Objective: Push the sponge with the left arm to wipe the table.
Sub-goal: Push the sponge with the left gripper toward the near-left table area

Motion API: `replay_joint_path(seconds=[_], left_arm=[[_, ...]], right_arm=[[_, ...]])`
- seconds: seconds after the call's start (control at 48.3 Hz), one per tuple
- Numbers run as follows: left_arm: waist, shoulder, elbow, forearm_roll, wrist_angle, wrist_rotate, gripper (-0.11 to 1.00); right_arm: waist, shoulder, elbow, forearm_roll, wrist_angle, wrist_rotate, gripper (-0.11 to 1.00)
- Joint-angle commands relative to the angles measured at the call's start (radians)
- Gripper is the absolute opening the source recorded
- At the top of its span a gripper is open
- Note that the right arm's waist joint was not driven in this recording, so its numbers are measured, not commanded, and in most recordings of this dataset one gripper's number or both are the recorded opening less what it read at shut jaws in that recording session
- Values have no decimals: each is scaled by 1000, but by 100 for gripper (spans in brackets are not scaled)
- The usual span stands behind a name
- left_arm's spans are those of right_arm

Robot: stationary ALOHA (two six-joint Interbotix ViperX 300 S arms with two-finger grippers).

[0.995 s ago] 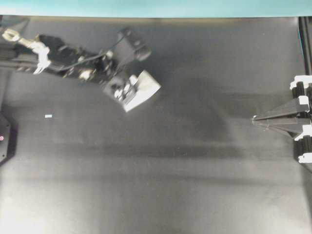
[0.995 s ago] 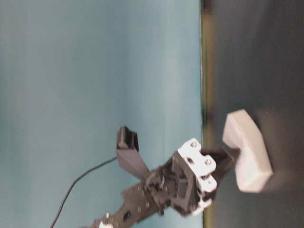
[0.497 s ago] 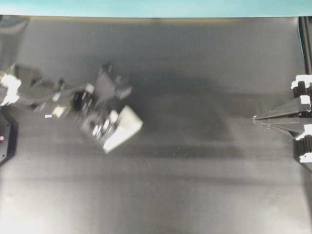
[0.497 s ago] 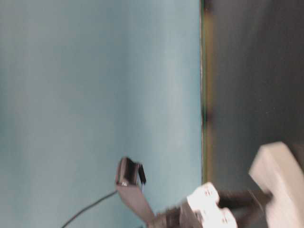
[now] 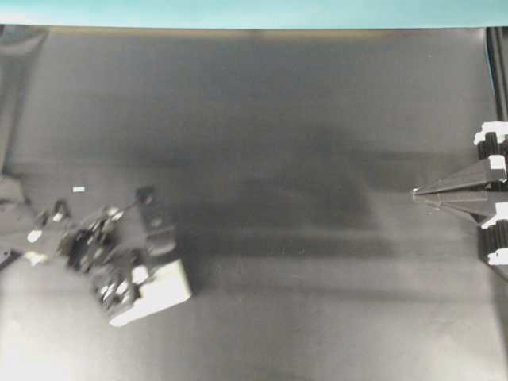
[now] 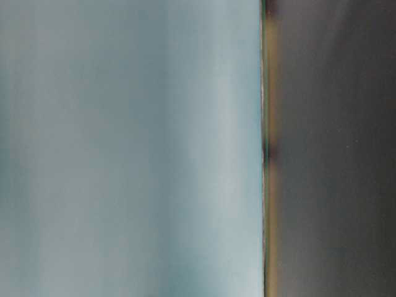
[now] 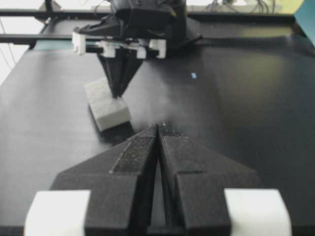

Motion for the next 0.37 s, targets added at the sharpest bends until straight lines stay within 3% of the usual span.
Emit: replay_joint_path(seconds=[0.0,0.352], left_arm=[[-38,-6,9,2,-15,-35,6],[-209,3,11,2,-66,-37,6]], right_arm=[[0,3,-8,3,-14,-2,1],[0,3,-8,3,-25,-2,1]])
